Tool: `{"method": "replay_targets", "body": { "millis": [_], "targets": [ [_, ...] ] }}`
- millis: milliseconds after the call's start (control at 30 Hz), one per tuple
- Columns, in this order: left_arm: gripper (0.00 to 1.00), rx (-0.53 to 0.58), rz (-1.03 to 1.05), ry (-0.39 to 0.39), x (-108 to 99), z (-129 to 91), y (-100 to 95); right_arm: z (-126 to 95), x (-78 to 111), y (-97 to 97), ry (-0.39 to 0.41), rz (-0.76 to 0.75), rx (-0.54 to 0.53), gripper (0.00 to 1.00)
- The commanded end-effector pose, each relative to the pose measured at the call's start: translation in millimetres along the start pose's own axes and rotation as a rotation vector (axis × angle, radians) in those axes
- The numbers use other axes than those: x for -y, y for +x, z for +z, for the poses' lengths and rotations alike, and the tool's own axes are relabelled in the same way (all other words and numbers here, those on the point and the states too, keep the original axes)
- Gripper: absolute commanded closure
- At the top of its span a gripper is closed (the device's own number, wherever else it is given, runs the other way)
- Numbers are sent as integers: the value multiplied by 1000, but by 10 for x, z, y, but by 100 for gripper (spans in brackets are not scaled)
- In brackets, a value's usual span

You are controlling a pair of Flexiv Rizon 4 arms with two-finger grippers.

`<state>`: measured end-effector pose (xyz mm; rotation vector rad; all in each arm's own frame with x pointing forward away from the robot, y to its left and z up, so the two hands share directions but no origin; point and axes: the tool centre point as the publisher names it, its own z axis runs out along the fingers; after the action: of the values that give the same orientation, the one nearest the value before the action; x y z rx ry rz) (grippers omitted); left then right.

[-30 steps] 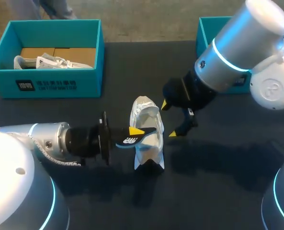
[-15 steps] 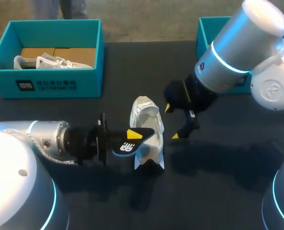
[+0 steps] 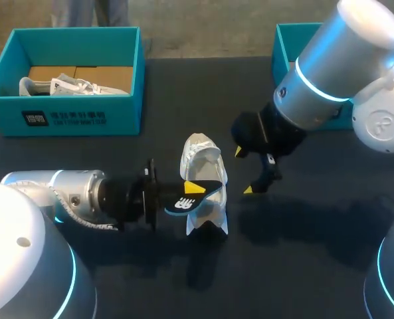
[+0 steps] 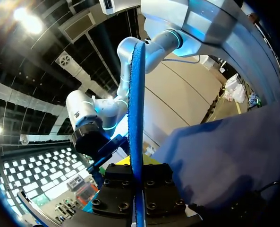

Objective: Take the shoe out of the shoebox, open the shoe tongue, remove and reinsert the insole, then place the shoe into the shoebox

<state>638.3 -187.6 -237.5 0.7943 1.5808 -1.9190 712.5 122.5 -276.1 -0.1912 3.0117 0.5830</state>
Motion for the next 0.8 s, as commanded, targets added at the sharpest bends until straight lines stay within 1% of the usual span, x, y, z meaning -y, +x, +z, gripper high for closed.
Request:
{"method": "replay_targets", "body": {
  "millis": [33,100,267,600,800],
  "targets": [
    [100,1,3,1,-61,41,32,27,33,50,-2,2,18,0],
    [100,-15,9,-9,-71,41,52,29,35,50,-7,1,24,0],
    [100,-13,3,-11,-92,31,80,29,35,50,-7,1,24,0],
    [100,-6,-15,-19,-249,20,167,29,35,50,-7,1,24,0],
    [100,7,-21,-19,-329,27,187,29,35,50,-7,1,24,0]
  ]
}}
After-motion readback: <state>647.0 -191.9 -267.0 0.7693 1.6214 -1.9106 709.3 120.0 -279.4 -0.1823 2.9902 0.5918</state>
